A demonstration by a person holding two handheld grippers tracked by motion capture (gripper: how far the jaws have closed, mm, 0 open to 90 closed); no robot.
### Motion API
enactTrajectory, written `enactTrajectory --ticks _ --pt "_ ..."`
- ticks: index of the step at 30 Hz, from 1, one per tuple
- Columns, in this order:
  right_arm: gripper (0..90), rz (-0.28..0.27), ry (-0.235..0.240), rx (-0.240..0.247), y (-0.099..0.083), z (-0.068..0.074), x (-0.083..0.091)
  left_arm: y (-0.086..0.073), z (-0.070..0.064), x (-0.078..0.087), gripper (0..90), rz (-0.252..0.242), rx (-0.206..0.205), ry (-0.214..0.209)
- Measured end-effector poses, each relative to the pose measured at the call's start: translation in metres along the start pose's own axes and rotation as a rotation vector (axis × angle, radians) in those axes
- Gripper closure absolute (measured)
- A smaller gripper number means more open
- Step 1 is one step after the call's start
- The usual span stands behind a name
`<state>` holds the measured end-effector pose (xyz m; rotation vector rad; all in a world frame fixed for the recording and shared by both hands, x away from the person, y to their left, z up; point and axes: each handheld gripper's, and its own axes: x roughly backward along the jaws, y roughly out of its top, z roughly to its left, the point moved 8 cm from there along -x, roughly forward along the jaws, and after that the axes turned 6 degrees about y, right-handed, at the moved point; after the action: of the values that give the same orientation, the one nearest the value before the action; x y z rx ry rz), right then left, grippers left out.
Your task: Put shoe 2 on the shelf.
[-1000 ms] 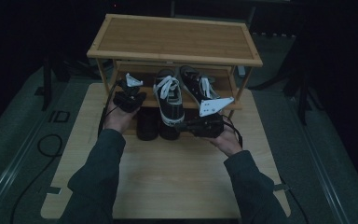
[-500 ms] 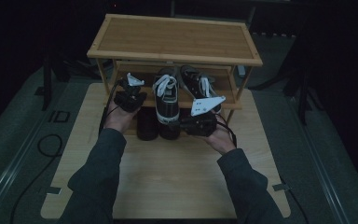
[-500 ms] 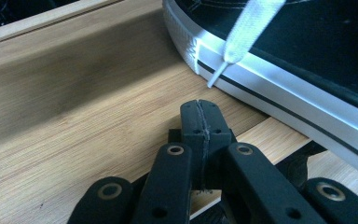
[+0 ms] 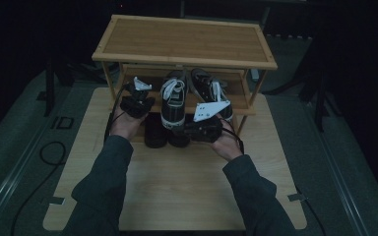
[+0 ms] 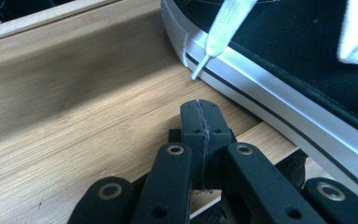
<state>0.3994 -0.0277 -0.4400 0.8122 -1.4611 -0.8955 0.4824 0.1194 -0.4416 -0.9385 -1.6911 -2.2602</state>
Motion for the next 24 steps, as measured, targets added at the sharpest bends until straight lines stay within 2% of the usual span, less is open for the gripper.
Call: enactTrajectory --ticks 7,11,13,16,24 --pt "90.0 0.001 -0.003 0.006 0.001 -0.002 -0.001 0.0 0.0 0.0 90.0 0.003 0.007 -0.006" --pt "90.0 0.018 -0.062 0.0 0.0 -0.01 0.0 0.0 -0.001 0.0 90.0 0.002 0.008 -0.006" --pt "90.0 0.033 -0.113 -0.006 -0.005 -0.017 0.002 0.0 0.0 0.0 90.0 0.001 0.008 -0.008" --pt "90.0 0.027 -0.18 -0.043 -0.01 -0.027 0.008 -0.001 0.0 0.0 90.0 -0.001 0.008 -0.013" --pt "90.0 0.018 -0.186 -0.037 -0.006 -0.027 0.003 -0.001 0.0 0.0 90.0 -0.01 0.016 -0.011"
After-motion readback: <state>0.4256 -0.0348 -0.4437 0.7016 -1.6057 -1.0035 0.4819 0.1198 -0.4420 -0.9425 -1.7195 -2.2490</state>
